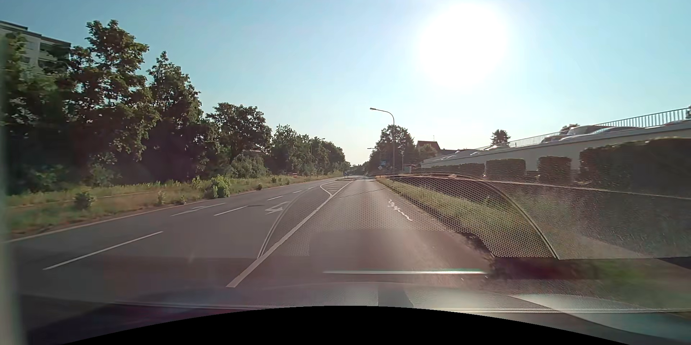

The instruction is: Follow the waypoints while adhering to traffic rules and regulations

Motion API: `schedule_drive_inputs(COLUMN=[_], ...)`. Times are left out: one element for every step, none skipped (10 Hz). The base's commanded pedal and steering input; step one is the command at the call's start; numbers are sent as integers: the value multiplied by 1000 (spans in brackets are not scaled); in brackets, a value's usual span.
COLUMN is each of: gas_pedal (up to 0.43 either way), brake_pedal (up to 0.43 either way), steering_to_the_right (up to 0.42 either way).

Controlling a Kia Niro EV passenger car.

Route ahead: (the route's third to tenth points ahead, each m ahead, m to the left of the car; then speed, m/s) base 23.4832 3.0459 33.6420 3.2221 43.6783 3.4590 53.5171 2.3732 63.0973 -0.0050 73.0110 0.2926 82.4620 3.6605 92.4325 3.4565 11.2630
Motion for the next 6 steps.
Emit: schedule_drive_inputs(gas_pedal=[79, 79, 79, 79, 79, 79], brake_pedal=[0, 0, 0, 0, 0, 0], steering_to_the_right=[-4, -4, -4, -4, -4, -4])
